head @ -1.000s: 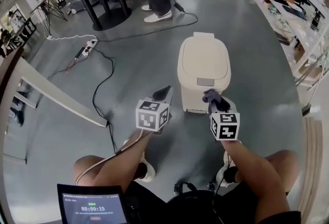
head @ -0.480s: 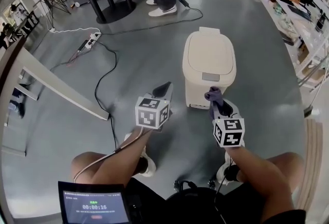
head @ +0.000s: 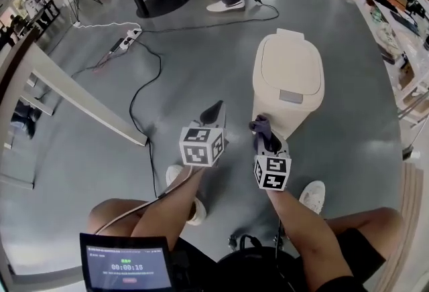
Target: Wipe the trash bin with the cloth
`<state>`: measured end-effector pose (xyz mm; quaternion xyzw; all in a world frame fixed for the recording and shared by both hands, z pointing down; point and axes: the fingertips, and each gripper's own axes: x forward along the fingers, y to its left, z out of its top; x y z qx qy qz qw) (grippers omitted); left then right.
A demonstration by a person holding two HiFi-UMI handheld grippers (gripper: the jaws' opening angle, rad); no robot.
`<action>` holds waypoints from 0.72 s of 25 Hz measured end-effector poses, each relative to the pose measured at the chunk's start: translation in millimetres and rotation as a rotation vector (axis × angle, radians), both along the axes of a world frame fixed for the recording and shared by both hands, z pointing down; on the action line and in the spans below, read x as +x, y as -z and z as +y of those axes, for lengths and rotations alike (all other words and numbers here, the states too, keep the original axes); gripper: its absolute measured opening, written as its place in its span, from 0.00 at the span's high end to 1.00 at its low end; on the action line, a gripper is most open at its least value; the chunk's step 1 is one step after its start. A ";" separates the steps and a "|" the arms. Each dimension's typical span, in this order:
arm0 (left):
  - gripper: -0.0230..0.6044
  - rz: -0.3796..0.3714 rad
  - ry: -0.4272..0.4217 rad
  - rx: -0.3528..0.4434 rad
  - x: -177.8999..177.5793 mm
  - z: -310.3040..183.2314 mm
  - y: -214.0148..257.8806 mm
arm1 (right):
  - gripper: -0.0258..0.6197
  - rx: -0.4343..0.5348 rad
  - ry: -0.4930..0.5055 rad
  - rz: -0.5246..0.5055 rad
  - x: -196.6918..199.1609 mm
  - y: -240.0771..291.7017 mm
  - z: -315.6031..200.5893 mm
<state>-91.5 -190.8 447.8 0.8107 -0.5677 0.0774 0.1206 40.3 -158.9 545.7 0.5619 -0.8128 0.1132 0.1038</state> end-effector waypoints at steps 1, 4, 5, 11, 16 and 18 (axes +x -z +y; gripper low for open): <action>0.97 -0.017 -0.011 0.006 -1.3 0.0 -0.1 | 0.85 0.007 -0.012 0.000 -0.6 -5.0 -1.6; 0.97 -0.063 -0.035 -0.005 -2.9 5.1 -11.5 | 0.85 0.012 -0.043 -0.001 -3.1 -17.4 -5.0; 0.97 -0.067 -0.035 -0.014 -3.9 7.2 -16.3 | 0.85 0.012 -0.050 -0.002 -3.9 -20.3 -5.5; 0.97 -0.052 -0.039 -0.041 -2.9 14.3 -28.2 | 0.85 0.013 -0.079 0.012 -5.1 -30.8 -3.9; 0.97 0.011 -0.035 -0.054 9.9 13.6 -33.5 | 0.85 0.040 -0.082 0.041 5.2 -28.5 1.1; 0.97 0.029 -0.029 -0.051 17.5 13.5 -37.6 | 0.85 0.044 -0.093 0.041 15.6 -28.5 2.5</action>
